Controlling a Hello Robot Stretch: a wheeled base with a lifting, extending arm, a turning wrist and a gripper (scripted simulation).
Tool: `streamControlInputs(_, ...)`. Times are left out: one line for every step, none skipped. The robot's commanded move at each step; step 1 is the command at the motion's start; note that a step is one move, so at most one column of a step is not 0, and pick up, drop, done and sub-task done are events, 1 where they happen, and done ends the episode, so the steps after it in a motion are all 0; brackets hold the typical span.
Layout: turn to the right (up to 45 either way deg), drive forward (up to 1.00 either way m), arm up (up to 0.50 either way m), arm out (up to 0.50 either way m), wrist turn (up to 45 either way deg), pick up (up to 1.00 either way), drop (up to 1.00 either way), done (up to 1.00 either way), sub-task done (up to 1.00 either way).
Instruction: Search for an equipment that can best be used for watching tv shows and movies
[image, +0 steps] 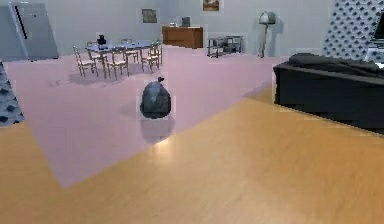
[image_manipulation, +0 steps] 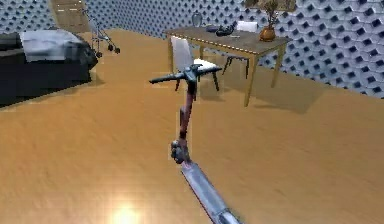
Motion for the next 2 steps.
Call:
streamControlInputs(6.0,0.00,0.00,0.00,0.0,0.00,0.00,0.00,0.00)
streamControlInputs(3.0,0.00,0.00,0.00,0.0,0.00,0.00,0.00,0.00)
